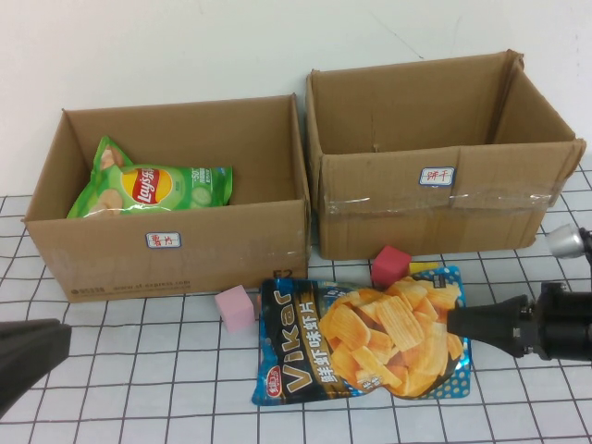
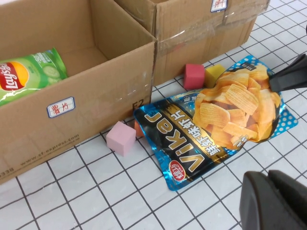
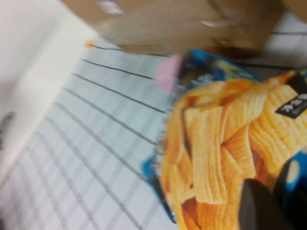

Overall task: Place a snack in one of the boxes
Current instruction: Pick up the potato chip

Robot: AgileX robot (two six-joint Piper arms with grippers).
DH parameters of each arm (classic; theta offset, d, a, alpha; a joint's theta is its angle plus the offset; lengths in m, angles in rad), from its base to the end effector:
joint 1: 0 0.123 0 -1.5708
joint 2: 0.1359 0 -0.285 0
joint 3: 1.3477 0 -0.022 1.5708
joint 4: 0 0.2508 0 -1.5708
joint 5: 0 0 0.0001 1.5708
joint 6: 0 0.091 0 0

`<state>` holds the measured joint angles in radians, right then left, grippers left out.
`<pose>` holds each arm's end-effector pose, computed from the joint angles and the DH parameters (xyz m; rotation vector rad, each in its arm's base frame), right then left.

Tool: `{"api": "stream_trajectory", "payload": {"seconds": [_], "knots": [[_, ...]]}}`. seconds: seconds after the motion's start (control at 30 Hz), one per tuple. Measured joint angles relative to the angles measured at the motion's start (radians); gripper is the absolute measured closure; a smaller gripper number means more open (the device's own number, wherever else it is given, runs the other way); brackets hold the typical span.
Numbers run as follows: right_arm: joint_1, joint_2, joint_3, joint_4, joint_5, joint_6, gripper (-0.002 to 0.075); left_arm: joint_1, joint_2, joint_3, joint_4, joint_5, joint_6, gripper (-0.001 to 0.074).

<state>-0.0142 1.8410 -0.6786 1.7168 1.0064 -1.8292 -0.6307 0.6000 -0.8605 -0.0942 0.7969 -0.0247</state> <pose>0.2852 0.0721 0.1372 -0.4163 2.1783 1.1711 0.0762 -0.0633 0.3811 0.5905 1.9699 -0.5216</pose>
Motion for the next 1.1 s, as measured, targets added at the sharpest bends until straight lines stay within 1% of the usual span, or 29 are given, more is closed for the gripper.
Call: {"api": "stream_trajectory", "payload": {"seconds": [0.03, 0.07, 0.2, 0.27, 0.3, 0.4, 0.47, 0.53, 0.73, 1.1], "knots": [[0.000, 0.000, 0.000, 0.000, -0.021, 0.000, 0.0617, 0.000, 0.000, 0.000, 0.000, 0.000, -0.002, 0.0735], [0.000, 0.000, 0.002, 0.000, -0.034, 0.000, 0.0556, 0.000, 0.000, 0.000, 0.000, 0.002, -0.002, 0.0735], [0.000, 0.000, 0.003, 0.000, -0.073, 0.000, 0.0236, 0.000, 0.000, 0.000, -0.002, 0.015, -0.002, 0.0735], [0.000, 0.000, 0.003, 0.000, -0.107, 0.000, 0.0127, 0.000, 0.000, 0.000, -0.002, 0.029, -0.004, 0.0735], [0.000, 0.000, 0.003, 0.000, -0.132, 0.000, 0.0095, 0.000, 0.000, 0.000, -0.002, 0.033, -0.006, 0.0735], [0.000, 0.000, 0.003, 0.000, -0.216, -0.025, 0.0053, 0.000, 0.000, 0.000, -0.002, 0.040, -0.026, 0.0735], [0.000, 0.000, 0.001, 0.000, -0.269, -0.051, 0.0043, 0.000, 0.000, 0.000, -0.002, 0.042, -0.032, 0.0735], [0.000, 0.005, -0.011, 0.000, -0.277, -0.061, 0.0039, 0.000, 0.000, 0.000, -0.006, 0.042, -0.034, 0.0735], [0.002, 0.070, -0.078, 0.000, -0.141, -0.064, 0.0035, 0.000, 0.000, 0.000, -0.013, 0.043, -0.071, 0.0735], [0.020, 0.199, -0.162, 0.000, -0.129, -0.056, 0.0034, 0.000, 0.000, 0.000, -0.048, 0.043, -0.080, 0.0735]]}}
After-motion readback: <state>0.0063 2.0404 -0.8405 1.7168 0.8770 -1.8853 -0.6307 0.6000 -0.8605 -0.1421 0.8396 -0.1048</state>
